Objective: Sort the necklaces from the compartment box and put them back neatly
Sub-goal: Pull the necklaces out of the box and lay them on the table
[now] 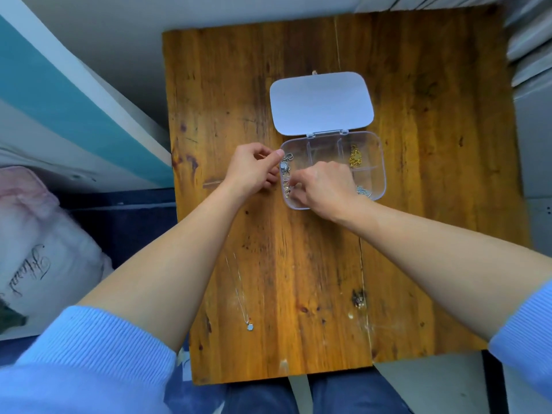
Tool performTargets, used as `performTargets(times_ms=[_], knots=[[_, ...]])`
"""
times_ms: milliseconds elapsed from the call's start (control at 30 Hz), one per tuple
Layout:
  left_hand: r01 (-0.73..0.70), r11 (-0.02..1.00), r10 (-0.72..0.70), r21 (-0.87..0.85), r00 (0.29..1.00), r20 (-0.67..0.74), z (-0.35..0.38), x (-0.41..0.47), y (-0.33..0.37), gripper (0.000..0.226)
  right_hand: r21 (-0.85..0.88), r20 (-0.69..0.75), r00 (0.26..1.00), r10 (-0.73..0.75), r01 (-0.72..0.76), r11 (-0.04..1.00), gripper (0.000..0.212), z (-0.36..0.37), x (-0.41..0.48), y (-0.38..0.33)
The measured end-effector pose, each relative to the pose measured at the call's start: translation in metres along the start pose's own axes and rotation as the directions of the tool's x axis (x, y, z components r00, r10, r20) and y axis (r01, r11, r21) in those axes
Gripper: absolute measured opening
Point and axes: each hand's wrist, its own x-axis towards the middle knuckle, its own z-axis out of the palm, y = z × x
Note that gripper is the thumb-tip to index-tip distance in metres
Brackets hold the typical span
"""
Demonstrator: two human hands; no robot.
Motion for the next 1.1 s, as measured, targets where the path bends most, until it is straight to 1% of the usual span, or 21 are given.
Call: performTargets(times_ms=[100, 300, 367, 400, 467, 533, 600, 667, 700, 767, 833, 900, 933, 1000, 1067, 1100], knots=[[-0.002, 1.000, 0.002, -0.002, 1.000, 0.000, 0.000, -0.001, -0.003, 0.032, 0.039, -0.046, 0.999, -0.019, 0.021, 0.999, 0.026, 0.007, -0.003, 0.003], [0.005, 1.000, -0.005, -0.015, 1.000, 0.005, 0.000, -0.004, -0.005, 0.030, 0.148, -0.051, 0.999, 0.009, -0.002, 0.989, 0.021, 0.010, -0.002, 0.008], [0.009, 1.000, -0.009, -0.022, 1.000, 0.004, 0.000, -0.005, -0.005, 0.032, 0.256, -0.064, 0.996, 0.058, -0.040, 0.966, 0.018, 0.010, -0.009, 0.013], [0.010, 1.000, -0.010, -0.021, 1.000, -0.001, 0.001, -0.006, -0.005, 0.033, 0.348, -0.058, 0.993, 0.101, -0.075, 0.935, 0.015, 0.008, -0.015, 0.015], [-0.004, 1.000, 0.004, 0.002, 0.999, -0.035, 0.003, -0.008, -0.005, 0.032, 0.561, -0.033, 0.976, 0.216, -0.161, 0.812, 0.007, 0.005, -0.027, 0.022], [-0.057, 0.994, 0.068, 0.089, 0.990, -0.126, 0.004, -0.010, -0.007, 0.027, 0.710, 0.024, 0.944, 0.328, -0.247, 0.659, 0.008, -0.002, -0.039, 0.030], [-0.147, 0.962, 0.199, 0.231, 0.955, -0.221, 0.006, -0.016, -0.006, 0.019, 0.797, 0.128, 0.912, 0.391, -0.328, 0.506, 0.011, -0.010, -0.051, 0.039], [-0.257, 0.889, 0.361, 0.380, 0.902, -0.235, 0.010, -0.026, -0.004, 0.012, 0.841, 0.227, 0.881, 0.416, -0.392, 0.372, 0.013, -0.018, -0.063, 0.047], [-0.315, 0.835, 0.437, 0.451, 0.878, -0.196, 0.013, -0.032, -0.003, 0.011, 0.854, 0.268, 0.866, 0.422, -0.416, 0.313, 0.014, -0.020, -0.068, 0.050], [-0.417, 0.704, 0.534, 0.575, 0.844, -0.042, 0.022, -0.045, -0.003, 0.012, 0.867, 0.307, 0.849, 0.430, -0.436, 0.240, 0.012, -0.025, -0.078, 0.054], [-0.500, 0.569, 0.566, 0.653, 0.814, 0.131, 0.035, -0.057, -0.005, 0.013, 0.872, 0.303, 0.840, 0.449, -0.435, 0.225, 0.009, -0.026, -0.088, 0.057], [-0.549, 0.460, 0.556, 0.698, 0.791, 0.256, 0.049, -0.063, -0.007, 0.018, 0.874, 0.324, 0.820, 0.472, -0.450, 0.182, 0.012, -0.025, -0.096, 0.060], [-0.561, 0.418, 0.548, 0.715, 0.783, 0.294, 0.054, -0.064, -0.008, 0.022, 0.874, 0.357, 0.803, 0.477, -0.467, 0.132, 0.013, -0.024, -0.099, 0.061], [-0.573, 0.348, 0.524, 0.742, 0.775, 0.354, 0.066, -0.064, -0.008, 0.028, 0.867, 0.450, 0.763, 0.464, -0.498, -0.023, 0.017, -0.022, -0.104, 0.066], [-0.573, 0.301, 0.487, 0.763, 0.780, 0.393, 0.074, -0.062, -0.006, 0.031, 0.848, 0.525, 0.744, 0.414, -0.499, -0.177, 0.020, -0.021, -0.106, 0.069], [-0.574, 0.294, 0.474, 0.764, 0.781, 0.405, 0.079, -0.061, -0.005, 0.032, 0.838, 0.546, 0.744, 0.386, -0.494, -0.233, 0.020, -0.021, -0.108, 0.071]])
